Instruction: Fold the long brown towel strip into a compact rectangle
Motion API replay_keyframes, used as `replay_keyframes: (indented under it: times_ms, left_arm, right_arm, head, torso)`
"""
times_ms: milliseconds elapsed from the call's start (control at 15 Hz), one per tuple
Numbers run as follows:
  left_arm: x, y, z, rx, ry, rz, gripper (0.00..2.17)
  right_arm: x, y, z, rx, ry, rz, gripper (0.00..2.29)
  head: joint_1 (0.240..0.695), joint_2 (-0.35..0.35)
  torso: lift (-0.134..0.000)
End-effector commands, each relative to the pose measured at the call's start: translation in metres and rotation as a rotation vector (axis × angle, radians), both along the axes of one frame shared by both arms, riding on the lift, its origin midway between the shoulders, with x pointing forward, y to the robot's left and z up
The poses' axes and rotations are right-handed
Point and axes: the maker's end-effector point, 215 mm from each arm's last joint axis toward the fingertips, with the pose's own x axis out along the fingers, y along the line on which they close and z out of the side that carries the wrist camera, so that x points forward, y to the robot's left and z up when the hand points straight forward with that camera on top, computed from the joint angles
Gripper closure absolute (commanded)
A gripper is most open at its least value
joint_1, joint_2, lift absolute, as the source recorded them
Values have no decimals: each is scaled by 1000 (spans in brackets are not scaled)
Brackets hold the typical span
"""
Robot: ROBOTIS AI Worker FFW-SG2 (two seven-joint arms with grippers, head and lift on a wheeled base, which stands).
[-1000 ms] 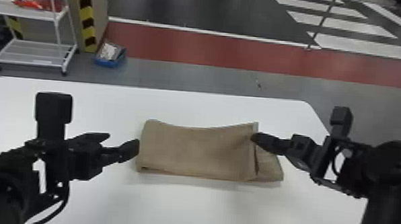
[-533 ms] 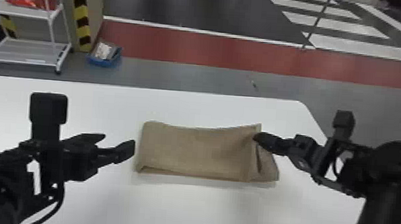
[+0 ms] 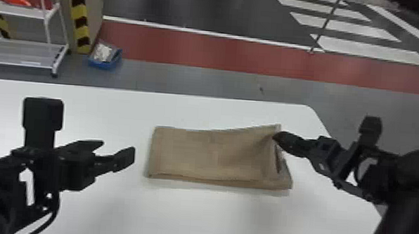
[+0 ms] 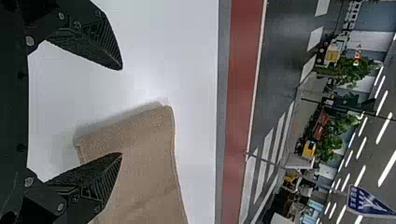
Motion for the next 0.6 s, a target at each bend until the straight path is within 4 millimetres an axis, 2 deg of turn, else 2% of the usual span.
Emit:
replay_keyframes:
  times_ms: [0, 133, 200, 267, 333, 400, 533]
  left_arm:
    - [1, 1, 2, 0, -4, 3, 269]
    - [1, 3, 1, 1, -2, 4, 269]
    - [1, 4, 1, 2, -2, 7, 269]
    - [1, 5, 2, 2, -5, 9, 269]
    - [1, 5, 2, 0, -4, 8, 269]
    - [0, 2, 1, -1, -2, 2, 269]
    - [0, 0, 1, -2, -2, 0, 269]
  right_arm:
    - [1, -5, 9, 57, -31, -21, 1021]
    - [-10, -5, -15, -8, 35, -5, 1021]
    - [-8, -7, 9, 29, -38, -22, 1021]
    - [-9, -22, 29, 46, -93, -55, 1021]
    - [-16, -32, 13, 31, -53, -82, 1021]
    - [-25, -39, -22, 3, 45, -79, 1021]
    - [-28, -58, -19, 35, 33, -122, 1021]
  head:
    - [695, -237]
    - [695, -240]
    - [695, -241]
    - [695, -242]
    - [695, -242]
    - [695, -253]
    - [695, -272]
  torso:
    - [-124]
    - [-124]
    - [-124]
    - [-124]
    - [-124]
    - [-124]
    - [-124]
